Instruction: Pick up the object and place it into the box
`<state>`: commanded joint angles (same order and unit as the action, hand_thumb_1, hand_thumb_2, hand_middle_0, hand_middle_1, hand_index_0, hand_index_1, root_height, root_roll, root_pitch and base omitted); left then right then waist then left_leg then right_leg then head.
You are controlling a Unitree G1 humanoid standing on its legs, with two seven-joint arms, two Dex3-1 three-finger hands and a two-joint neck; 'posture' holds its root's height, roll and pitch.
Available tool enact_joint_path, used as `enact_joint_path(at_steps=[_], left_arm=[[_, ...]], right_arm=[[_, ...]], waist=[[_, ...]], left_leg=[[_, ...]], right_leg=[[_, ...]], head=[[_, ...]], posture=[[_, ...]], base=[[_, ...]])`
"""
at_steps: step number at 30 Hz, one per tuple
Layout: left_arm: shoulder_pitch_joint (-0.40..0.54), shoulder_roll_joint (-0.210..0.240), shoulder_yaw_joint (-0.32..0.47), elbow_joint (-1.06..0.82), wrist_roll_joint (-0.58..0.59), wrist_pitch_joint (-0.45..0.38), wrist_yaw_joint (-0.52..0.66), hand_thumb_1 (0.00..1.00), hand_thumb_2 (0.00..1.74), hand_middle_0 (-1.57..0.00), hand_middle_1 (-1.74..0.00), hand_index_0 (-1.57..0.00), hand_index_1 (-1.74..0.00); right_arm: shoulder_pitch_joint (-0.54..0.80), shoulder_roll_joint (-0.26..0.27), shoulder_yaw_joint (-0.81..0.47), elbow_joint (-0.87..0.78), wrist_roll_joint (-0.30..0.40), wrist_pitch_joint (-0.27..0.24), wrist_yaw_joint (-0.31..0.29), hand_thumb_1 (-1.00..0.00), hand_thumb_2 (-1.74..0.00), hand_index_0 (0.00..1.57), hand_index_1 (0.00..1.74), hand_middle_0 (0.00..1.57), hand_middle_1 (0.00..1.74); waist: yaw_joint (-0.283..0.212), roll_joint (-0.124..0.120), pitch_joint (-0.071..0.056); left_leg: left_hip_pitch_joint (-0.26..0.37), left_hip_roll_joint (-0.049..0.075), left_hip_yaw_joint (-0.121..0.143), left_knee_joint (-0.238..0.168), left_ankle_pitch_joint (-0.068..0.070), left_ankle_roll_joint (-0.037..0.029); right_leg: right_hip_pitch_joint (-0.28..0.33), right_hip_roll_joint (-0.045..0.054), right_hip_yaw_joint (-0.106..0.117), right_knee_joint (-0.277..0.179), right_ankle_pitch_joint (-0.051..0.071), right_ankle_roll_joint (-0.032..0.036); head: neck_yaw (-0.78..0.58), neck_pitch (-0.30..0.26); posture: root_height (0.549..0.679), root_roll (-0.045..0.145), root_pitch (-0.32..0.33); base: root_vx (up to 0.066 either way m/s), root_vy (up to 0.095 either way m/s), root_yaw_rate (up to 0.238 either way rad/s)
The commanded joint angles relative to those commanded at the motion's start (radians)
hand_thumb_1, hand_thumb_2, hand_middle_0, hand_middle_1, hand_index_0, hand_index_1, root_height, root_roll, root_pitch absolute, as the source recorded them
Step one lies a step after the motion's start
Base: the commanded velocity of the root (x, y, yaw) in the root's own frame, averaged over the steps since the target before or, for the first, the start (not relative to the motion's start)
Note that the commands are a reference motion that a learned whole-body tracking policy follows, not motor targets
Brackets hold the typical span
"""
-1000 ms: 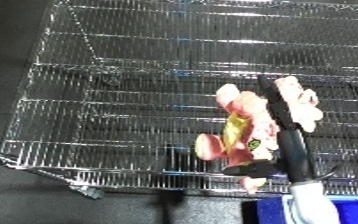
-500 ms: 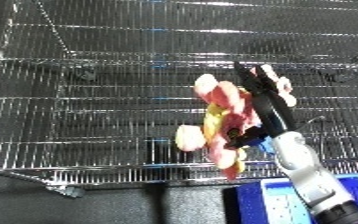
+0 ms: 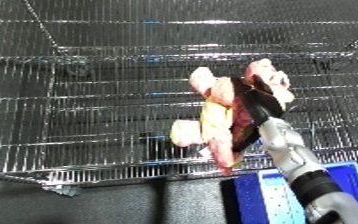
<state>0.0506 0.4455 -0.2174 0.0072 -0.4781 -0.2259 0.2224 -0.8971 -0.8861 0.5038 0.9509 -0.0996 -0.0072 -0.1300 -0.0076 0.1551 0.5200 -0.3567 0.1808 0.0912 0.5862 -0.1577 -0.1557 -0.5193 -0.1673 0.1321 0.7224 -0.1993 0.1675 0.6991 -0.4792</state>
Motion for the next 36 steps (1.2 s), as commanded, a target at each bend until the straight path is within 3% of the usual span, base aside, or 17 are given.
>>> enact_joint_path(at_steps=[1,7,21,28,36], left_arm=[[0.002,-0.001,0.001,0.002,-0.002,0.0,-0.001,1.0,1.74,-1.57,-1.74,-1.57,-1.74],[0.01,-0.01,0.011,0.01,-0.01,0.0,-0.001,1.0,1.74,-1.57,-1.74,-1.57,-1.74],[0.019,-0.014,0.031,0.015,-0.019,-0.008,0.006,1.0,1.74,-1.57,-1.74,-1.57,-1.74],[0.009,-0.004,0.037,0.025,-0.015,-0.009,0.013,1.0,1.74,-1.57,-1.74,-1.57,-1.74],[-0.013,-0.01,0.037,0.044,-0.003,-0.002,0.022,1.0,1.74,-1.57,-1.74,-1.57,-1.74]], right_arm=[[-0.009,0.003,0.01,0.021,-0.007,-0.002,0.004,0.0,0.0,0.0,0.0,0.0,0.0],[-0.01,0.021,0.026,0.076,-0.021,-0.011,0.013,-0.3,-0.52,0.47,0.52,0.47,0.52],[0.031,0.053,-0.013,0.011,0.003,-0.02,-0.021,-1.0,-1.74,1.57,1.74,1.57,1.74],[0.079,0.019,-0.106,-0.117,0.083,-0.029,-0.079,-1.0,-1.74,1.57,1.74,1.57,1.74],[0.22,0.003,-0.288,-0.33,0.174,-0.066,-0.16,-1.0,-1.74,1.57,1.74,1.57,1.74]], waist=[[0.001,0.001,0.0],[-0.001,0.0,0.0],[-0.005,-0.021,0.0],[-0.019,-0.035,0.0],[-0.045,-0.05,0.0]], left_leg=[[0.0,0.0,-0.001,-0.001,0.0,-0.0005],[-0.004,0.005,-0.003,-0.005,0.003,-0.0029],[0.005,0.018,-0.003,-0.008,0.0,-0.0042],[0.013,0.022,-0.002,-0.003,-0.004,-0.0019],[0.021,0.023,0.002,0.011,-0.012,0.0042]], right_leg=[[0.0,0.0002,0.0,-0.001,0.0,-0.0005],[0.004,0.0013,-0.006,-0.006,-0.002,-0.0013],[0.018,0.0046,-0.015,-0.013,0.002,-0.0008],[0.028,0.0,-0.018,-0.015,0.009,0.0014],[0.039,-0.0064,-0.015,-0.017,0.021,0.0053]], head=[[0.002,0.002],[-0.002,0.013],[-0.01,0.043],[0.008,0.063],[0.061,0.098]], posture=[[0.63,0.077,-0.01],[0.631,0.075,-0.007],[0.632,0.072,-0.014],[0.633,0.071,-0.024],[0.632,0.071,-0.039]], base=[[0.006,-0.008,0.016],[0.003,-0.018,0.017],[-0.009,-0.015,-0.011],[-0.025,-0.011,-0.021],[-0.035,0.001,-0.025]])
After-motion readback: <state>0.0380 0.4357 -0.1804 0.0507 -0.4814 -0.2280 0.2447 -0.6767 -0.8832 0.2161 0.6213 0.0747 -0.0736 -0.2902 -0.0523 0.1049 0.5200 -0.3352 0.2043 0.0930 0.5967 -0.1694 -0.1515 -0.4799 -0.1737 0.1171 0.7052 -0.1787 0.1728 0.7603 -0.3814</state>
